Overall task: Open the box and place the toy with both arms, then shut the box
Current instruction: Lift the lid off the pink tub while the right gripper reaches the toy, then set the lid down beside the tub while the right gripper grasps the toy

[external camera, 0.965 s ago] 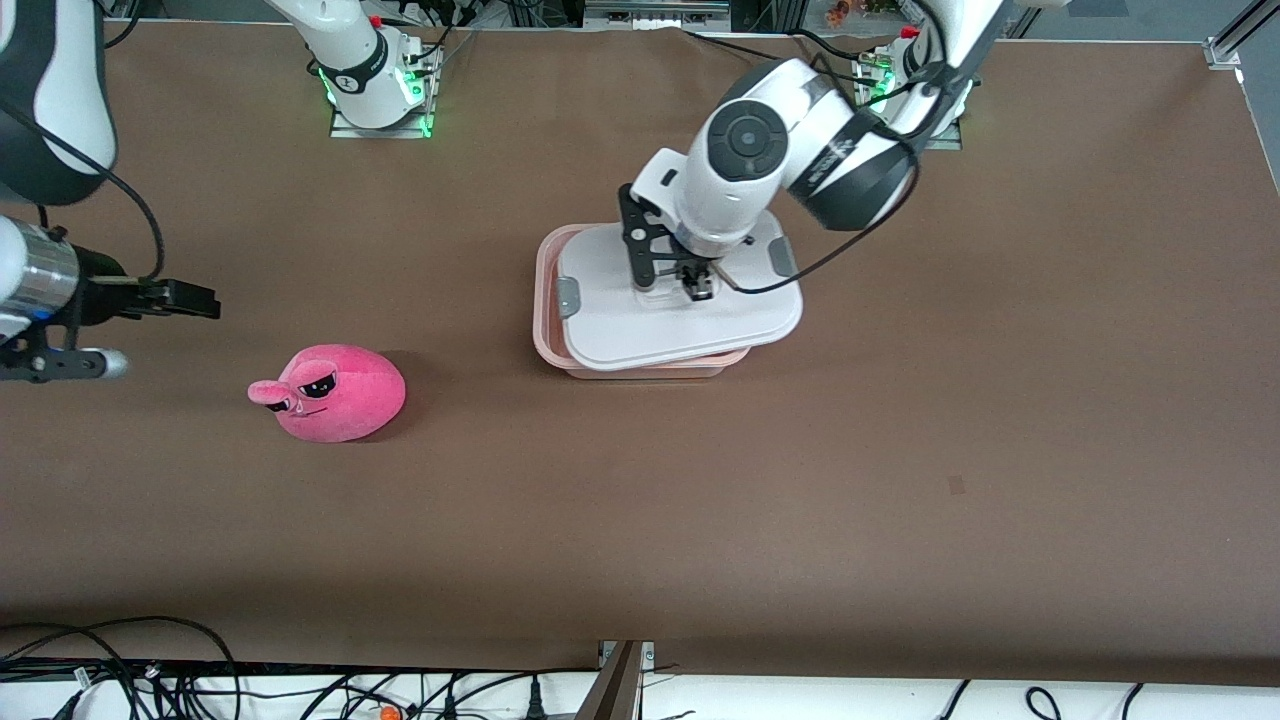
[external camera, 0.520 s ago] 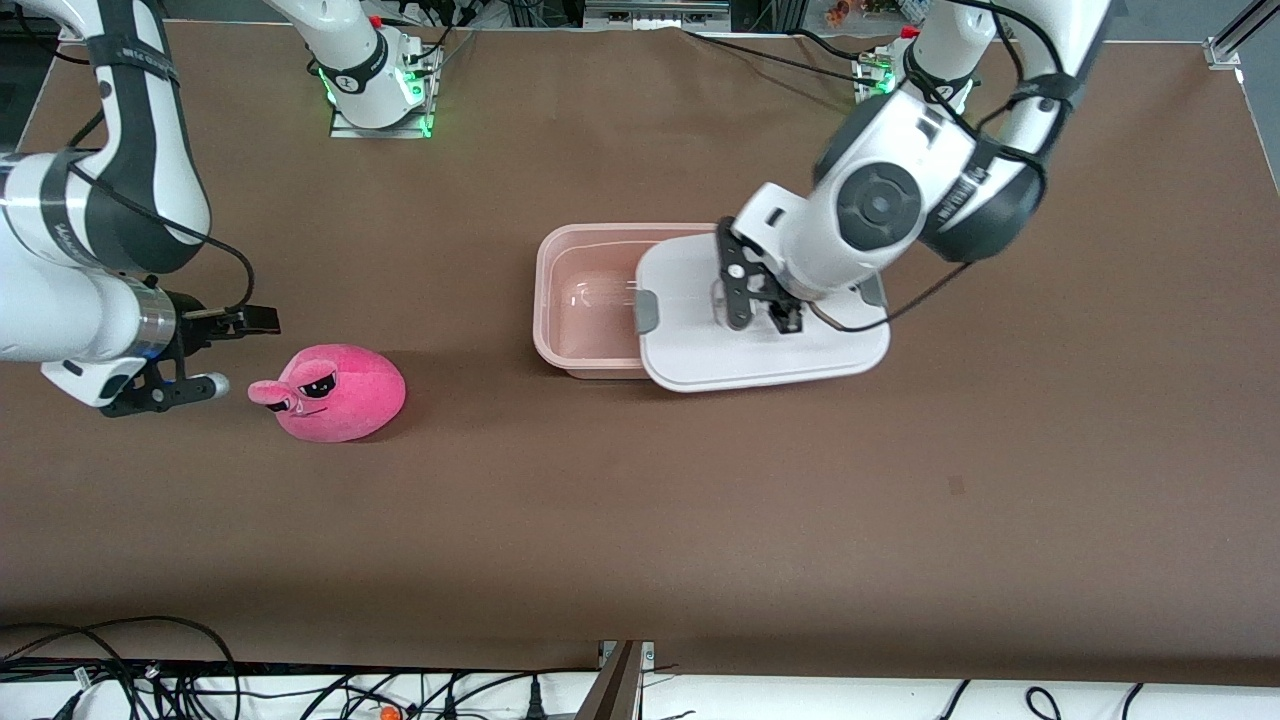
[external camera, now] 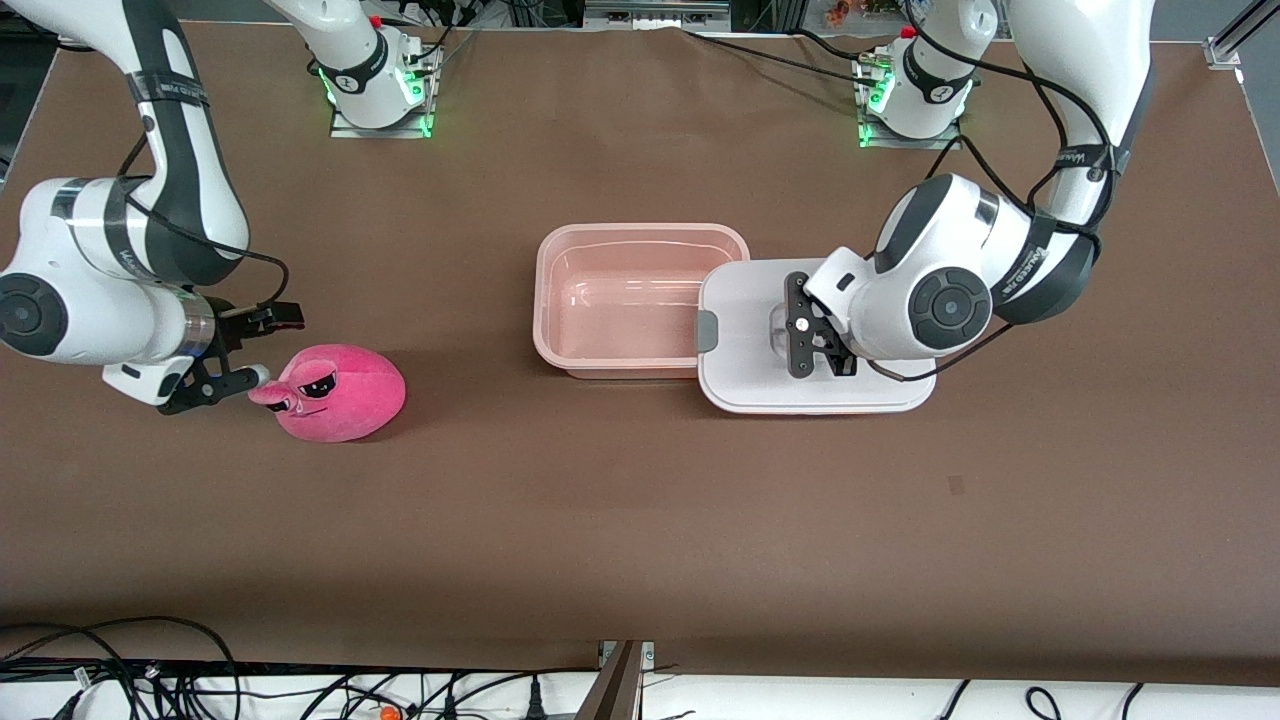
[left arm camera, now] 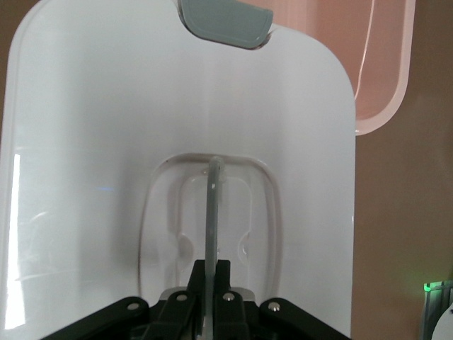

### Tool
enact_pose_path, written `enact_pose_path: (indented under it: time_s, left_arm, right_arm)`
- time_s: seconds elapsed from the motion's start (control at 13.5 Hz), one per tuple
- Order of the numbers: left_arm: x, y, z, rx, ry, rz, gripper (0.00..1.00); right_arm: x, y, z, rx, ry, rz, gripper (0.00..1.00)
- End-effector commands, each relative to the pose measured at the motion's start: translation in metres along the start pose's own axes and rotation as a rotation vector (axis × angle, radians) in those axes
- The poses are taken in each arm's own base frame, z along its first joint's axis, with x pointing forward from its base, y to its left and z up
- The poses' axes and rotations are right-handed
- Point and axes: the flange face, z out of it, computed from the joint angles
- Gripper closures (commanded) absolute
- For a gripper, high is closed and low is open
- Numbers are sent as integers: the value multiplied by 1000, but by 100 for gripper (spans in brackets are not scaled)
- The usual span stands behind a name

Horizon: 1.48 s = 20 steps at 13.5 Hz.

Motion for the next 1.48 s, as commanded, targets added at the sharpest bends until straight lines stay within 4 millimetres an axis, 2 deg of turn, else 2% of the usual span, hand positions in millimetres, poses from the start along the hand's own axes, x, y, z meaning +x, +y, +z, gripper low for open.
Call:
enact_pose_path:
  time_s: [0.0,0.15,0.3,0.37,0.45,0.52,0.59,0.67,0.74,0.97,1.04,1.26,1.41]
  left_arm:
    - [-34,-13,-12,12,-5,56,100]
    - [-64,-28,-6,-3,11,75,100]
    - [-77,-35,-1,-11,17,74,100]
    - [-84,-37,-1,-10,17,64,100]
    - [-91,-40,-2,-4,3,75,100]
    - [-100,-42,-4,2,-4,94,100]
    - [-115,-46,-4,2,1,105,100]
    - [-124,-49,-2,-2,6,115,100]
    - [-131,-51,-1,-4,10,126,100]
    - [-138,-56,5,-20,34,113,100]
    - [-141,-57,2,-12,30,111,100]
    - [-160,-64,10,-26,32,86,100]
    - [-168,-65,11,-32,41,78,100]
  right_arm:
    - [-9,-3,22,-6,63,-23,0]
    - [3,-11,21,-24,116,-36,0]
    - [9,-11,23,-31,147,-35,1]
    - [11,-12,22,-32,159,-35,16]
    - [16,-22,20,-37,175,-54,39]
    - [20,-27,19,-41,191,-62,54]
    - [23,-28,21,-45,204,-60,63]
    - [27,-27,22,-52,227,-61,66]
    - [31,-26,25,-57,239,-60,75]
    - [34,-27,28,-33,253,-47,100]
    - [36,-30,24,-34,259,-56,100]
    - [50,-55,-15,-54,316,-114,100]
    - [48,-65,-42,-40,275,-137,100]
